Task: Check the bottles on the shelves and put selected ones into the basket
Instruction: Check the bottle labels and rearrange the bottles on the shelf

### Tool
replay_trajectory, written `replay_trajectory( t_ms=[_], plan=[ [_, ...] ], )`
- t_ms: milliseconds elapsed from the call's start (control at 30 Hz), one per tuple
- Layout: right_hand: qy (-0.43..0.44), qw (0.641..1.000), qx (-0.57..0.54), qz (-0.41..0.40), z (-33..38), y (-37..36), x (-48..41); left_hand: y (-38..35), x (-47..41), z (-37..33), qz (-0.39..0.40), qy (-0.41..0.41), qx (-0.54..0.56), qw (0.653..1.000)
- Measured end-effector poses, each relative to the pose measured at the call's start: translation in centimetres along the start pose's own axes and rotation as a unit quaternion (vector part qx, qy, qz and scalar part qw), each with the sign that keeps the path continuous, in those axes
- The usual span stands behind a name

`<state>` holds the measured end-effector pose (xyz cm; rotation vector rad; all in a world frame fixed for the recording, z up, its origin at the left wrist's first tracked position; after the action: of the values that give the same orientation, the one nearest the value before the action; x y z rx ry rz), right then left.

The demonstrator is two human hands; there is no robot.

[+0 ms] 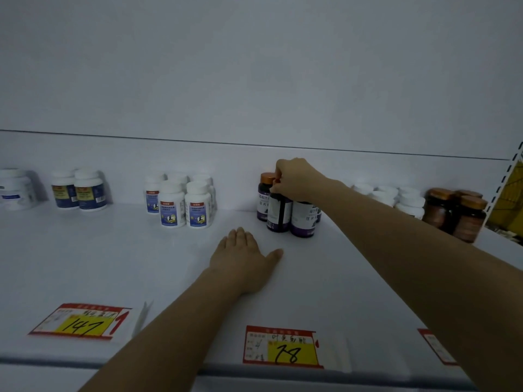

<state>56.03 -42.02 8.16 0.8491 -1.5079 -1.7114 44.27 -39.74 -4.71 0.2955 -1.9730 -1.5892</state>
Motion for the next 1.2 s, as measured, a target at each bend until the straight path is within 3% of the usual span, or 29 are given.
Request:
replay_trajectory(
  t_ms=[200, 333, 433, 533, 633, 767, 1033, 1200],
  plan=[
    [0.015, 0.999, -0.032, 0.007, 0.4, 0.7, 0.8, 0.2, 0.0, 0.0, 0.01, 0.0, 0.02, 1.0],
    [0.048, 0.994, -0.094, -0.012, 0.6, 2.8, 1.8, 2.1, 0.2, -0.3, -0.01, -0.014, 0.121, 0.993],
    [0.075, 0.985, -0.151, -0.026, 0.7, 4.9, 2.6, 4.6, 1.0, -0.6, -0.043, -0.047, 0.262, 0.963],
    [0.1, 0.972, -0.212, -0.026, 0.9, 6.9, 3.6, 6.7, 1.4, -0.1, -0.074, -0.089, 0.393, 0.912],
    [0.134, 0.94, -0.313, -0.002, 0.9, 8.3, 4.8, 8.3, 2.0, 0.0, -0.086, -0.136, 0.463, 0.872],
    [0.175, 0.909, -0.378, 0.019, 1.0, 9.0, 6.3, 9.5, 3.3, -0.7, -0.101, -0.206, 0.487, 0.843],
    [0.17, 0.875, -0.454, 0.019, -0.5, 7.0, 7.4, 8.4, 4.6, -2.0, -0.082, -0.232, 0.549, 0.799],
    [0.124, 0.875, -0.467, 0.031, -2.3, 5.5, 7.4, 7.5, 4.7, -2.9, -0.051, -0.234, 0.541, 0.806]
  ],
)
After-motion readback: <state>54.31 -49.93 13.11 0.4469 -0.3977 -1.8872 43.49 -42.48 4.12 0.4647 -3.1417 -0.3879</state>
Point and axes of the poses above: each hand's wrist, its own x-axis away from the middle knuckle, its own y-axis out of the back of the hand, z = x × y, the point moved 8 cm from there along -x, towards the middle knuckle, and after that the axes turned 13 degrees about z, right-handed, at the moved point
